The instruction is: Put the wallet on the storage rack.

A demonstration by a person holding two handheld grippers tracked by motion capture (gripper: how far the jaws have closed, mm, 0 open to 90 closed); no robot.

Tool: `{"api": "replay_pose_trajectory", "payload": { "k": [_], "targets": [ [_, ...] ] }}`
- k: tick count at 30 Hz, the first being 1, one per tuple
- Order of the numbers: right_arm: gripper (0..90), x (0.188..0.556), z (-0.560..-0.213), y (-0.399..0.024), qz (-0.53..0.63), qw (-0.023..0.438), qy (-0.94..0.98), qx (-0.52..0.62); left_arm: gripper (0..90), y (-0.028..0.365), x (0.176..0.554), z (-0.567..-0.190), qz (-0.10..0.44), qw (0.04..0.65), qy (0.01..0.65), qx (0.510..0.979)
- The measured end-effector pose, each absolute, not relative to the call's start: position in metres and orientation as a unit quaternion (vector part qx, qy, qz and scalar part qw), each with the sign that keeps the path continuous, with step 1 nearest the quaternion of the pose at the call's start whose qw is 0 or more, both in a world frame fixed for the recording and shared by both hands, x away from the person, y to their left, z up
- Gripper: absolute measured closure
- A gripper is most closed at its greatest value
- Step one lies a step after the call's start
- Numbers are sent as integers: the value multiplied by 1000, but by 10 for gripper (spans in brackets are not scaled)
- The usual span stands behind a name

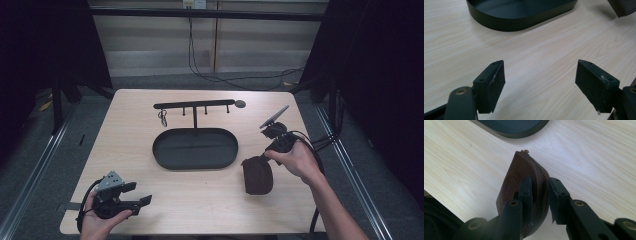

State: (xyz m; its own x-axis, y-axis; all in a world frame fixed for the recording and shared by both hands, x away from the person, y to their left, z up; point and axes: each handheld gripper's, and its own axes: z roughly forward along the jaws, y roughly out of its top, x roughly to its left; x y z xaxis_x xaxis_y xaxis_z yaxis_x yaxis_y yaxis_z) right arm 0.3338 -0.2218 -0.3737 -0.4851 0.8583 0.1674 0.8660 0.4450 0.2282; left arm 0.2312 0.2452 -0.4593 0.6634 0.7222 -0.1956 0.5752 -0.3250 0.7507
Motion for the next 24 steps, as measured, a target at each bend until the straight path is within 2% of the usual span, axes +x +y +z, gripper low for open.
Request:
{"api": "replay_pose_trajectory", "payload": {
  "k": [24],
  "targets": [
    [737,350,-343,-205,-135,-3,-857,-497,234,244,231,-461,82,413,398,815]
  ]
}}
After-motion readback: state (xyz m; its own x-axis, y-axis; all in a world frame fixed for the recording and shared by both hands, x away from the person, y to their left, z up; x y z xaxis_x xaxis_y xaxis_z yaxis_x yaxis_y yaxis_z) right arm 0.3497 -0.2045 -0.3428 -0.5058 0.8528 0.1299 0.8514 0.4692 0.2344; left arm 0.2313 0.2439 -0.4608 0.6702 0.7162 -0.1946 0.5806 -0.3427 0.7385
